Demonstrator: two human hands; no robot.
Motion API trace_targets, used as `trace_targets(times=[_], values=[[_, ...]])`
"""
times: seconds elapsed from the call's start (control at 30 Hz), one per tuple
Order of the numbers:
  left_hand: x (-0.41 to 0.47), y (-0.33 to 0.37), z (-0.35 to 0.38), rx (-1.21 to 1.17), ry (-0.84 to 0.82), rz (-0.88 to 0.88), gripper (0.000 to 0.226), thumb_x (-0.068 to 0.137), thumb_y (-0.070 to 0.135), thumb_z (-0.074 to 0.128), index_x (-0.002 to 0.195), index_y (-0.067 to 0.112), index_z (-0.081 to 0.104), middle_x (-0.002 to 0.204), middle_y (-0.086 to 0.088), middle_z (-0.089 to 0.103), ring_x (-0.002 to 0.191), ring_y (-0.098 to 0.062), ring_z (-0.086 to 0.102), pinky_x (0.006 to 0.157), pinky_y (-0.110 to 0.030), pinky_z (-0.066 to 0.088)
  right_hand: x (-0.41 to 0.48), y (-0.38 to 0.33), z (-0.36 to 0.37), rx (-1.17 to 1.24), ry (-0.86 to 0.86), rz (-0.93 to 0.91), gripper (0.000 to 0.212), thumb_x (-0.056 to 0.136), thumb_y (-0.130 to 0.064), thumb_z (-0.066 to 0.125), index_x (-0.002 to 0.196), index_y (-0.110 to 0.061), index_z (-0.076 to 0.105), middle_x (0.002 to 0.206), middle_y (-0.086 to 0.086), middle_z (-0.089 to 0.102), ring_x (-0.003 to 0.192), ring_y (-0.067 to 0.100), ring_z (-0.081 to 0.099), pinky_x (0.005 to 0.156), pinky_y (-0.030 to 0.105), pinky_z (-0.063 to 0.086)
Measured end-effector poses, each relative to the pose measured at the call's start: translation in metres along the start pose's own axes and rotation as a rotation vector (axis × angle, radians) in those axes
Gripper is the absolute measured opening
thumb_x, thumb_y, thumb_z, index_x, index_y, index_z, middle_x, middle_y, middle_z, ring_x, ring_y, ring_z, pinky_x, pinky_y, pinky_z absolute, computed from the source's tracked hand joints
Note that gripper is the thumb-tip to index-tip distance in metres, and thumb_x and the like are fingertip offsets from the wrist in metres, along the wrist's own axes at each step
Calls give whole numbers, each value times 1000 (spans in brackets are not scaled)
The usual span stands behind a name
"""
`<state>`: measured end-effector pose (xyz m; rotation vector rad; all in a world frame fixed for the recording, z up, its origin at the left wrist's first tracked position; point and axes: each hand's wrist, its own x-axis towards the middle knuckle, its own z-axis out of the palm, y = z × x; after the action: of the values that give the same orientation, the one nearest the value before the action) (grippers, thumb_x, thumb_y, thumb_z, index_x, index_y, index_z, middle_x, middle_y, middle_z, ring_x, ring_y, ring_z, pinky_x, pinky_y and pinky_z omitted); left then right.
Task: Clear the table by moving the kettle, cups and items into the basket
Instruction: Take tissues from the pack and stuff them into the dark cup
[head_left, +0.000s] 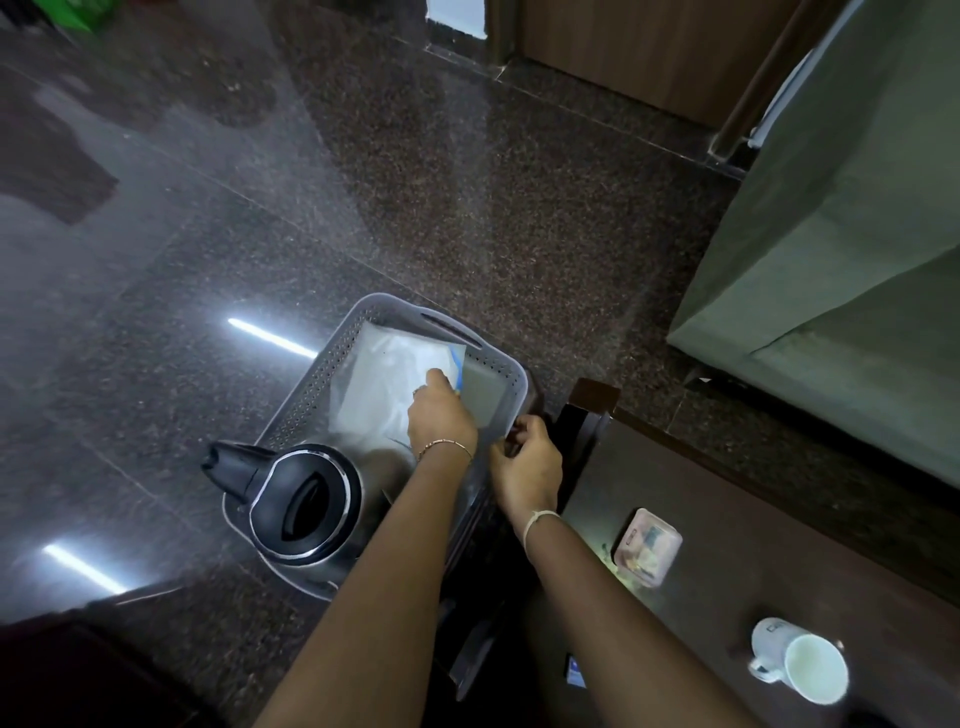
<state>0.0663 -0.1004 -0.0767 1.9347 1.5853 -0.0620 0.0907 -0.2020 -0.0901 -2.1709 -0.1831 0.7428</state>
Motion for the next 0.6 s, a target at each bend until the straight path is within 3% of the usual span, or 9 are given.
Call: trace_targets(times=[0.3, 0.47, 0.6], values=[[-6, -6, -14, -191, 167, 12, 10, 95, 7, 40, 101, 3, 48, 104, -21, 60, 93, -38, 54, 70, -39, 35, -1, -3, -4, -53, -62, -9, 25, 85, -14, 62, 109, -10, 59, 102, 13, 69, 94, 32, 64, 81, 41, 52], [-11, -12, -23, -329, 211, 45, 9, 94, 7, 46, 90, 14, 44, 86, -10, 57, 84, -29, 52, 65, -29, 27, -2, -6, -11, -129, -145, -31, 22, 88, -13, 57, 110, -9, 58, 105, 14, 68, 98, 34, 63, 82, 42, 52], [-16, -6, -34, -395, 253, 114, 8, 95, 12, 49, 88, 15, 45, 81, -6, 58, 76, -24, 49, 65, -31, 33, -6, -12, -19, -213, -201, -43, 27, 87, -19, 60, 113, -9, 60, 112, 13, 66, 103, 34, 62, 83, 39, 52]])
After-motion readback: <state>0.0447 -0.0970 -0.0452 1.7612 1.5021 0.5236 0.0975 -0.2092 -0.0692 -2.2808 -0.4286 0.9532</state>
